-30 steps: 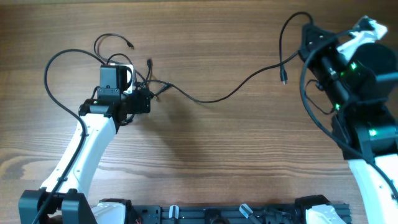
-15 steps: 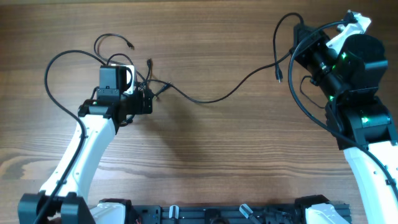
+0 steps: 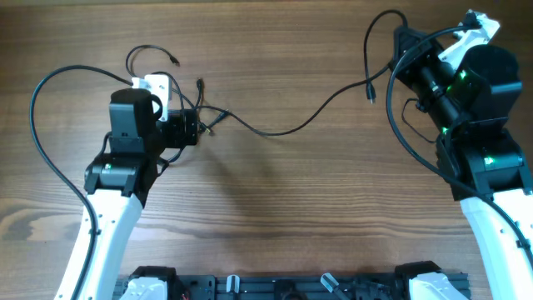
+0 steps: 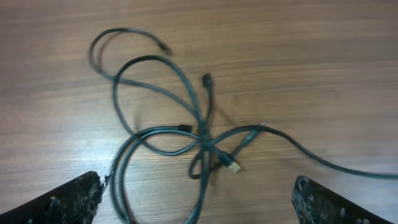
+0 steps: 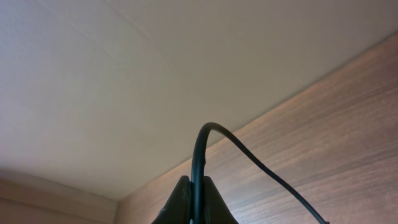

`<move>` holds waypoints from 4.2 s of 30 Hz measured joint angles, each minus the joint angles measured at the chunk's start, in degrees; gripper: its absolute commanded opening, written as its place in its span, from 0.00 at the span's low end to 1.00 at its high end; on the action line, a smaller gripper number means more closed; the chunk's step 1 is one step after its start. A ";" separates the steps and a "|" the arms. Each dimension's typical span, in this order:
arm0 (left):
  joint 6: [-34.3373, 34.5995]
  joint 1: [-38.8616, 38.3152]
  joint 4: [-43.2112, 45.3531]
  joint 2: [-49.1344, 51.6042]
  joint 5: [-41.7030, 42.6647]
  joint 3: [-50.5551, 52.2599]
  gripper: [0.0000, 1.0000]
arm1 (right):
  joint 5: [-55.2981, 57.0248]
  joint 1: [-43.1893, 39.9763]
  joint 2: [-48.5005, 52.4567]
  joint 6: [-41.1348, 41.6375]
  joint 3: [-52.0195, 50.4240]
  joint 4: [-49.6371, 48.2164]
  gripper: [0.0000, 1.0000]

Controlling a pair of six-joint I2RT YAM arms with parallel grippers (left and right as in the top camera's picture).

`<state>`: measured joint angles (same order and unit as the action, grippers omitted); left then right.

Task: Untangle cables

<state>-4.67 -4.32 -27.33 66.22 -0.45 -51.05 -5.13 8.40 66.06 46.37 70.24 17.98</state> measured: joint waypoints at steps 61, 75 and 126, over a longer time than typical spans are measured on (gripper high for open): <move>-40.35 -11.98 29.20 31.47 23.10 0.00 1.00 | -12.04 0.00 -7.23 3.96 0.00 -15.78 0.04; -40.39 -11.91 31.45 31.47 16.55 0.00 0.91 | -18.60 0.00 -11.65 11.93 0.00 -16.63 0.04; -36.09 -2.71 58.40 0.13 -4.26 0.02 0.04 | -18.16 0.00 1.60 9.20 0.00 -6.56 0.04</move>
<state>-40.75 -7.03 31.07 66.35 -4.71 -51.03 -23.29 8.40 67.66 55.57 70.24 11.42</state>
